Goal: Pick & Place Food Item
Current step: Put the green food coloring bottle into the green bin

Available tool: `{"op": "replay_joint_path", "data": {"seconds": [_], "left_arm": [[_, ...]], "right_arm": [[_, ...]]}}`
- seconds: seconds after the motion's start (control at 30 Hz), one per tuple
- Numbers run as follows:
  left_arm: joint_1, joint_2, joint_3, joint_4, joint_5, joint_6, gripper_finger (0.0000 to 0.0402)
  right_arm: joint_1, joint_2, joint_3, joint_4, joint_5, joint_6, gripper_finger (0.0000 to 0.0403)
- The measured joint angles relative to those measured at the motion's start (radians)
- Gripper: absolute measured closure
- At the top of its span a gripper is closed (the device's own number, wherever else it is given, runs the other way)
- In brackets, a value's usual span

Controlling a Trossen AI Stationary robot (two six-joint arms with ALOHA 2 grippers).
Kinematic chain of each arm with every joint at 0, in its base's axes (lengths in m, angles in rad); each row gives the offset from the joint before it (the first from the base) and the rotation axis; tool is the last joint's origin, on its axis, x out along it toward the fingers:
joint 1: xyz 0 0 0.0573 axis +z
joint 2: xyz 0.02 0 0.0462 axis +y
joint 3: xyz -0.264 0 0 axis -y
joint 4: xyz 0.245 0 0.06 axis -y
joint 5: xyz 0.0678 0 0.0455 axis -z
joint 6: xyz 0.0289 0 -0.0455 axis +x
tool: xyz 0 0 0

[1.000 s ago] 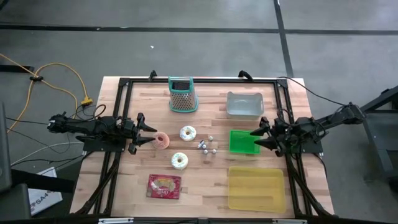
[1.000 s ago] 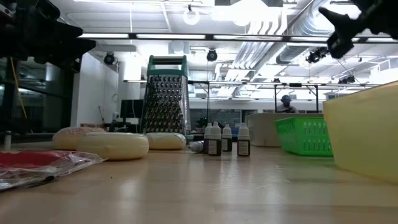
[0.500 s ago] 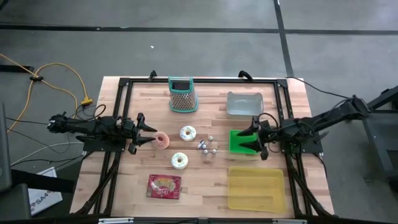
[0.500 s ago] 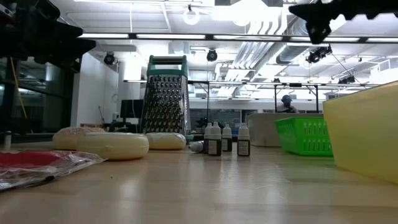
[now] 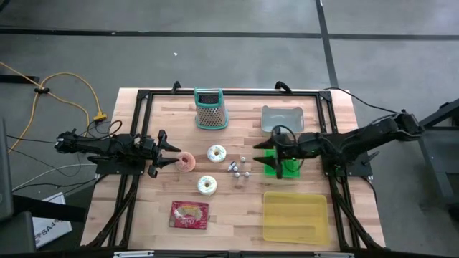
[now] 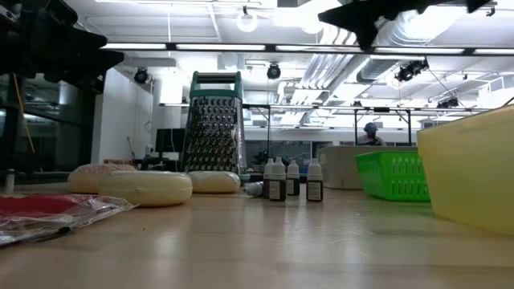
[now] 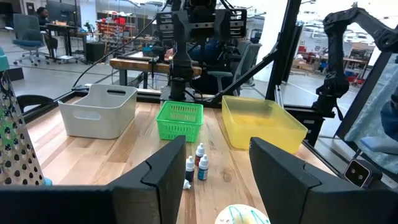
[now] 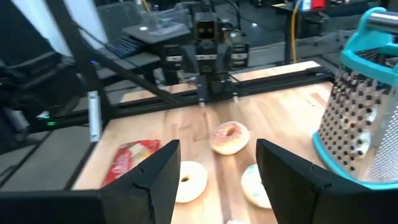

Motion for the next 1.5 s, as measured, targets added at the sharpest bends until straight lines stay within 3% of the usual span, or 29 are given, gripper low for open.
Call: {"op": "replay_joint_path", "data": {"seconds": [0.57,1.03,1.5], "left_arm": [[0.000,0.000,0.000,0.000,0.000,0.000,0.0232],[0.000,0.000,0.000,0.000,0.000,0.000,0.0232],[0.000,0.000,0.000,0.000,0.000,0.000,0.0232]], "right_arm": [[-0.101,0.339,0.314,-0.046,-0.084,-0.128,0.0205],[-0.108,0.380,0.381,-0.328,0.018,-0.126,0.0205],[-0.107,0.419,0.380,-0.597,0.007,-0.004,0.0205]]}}
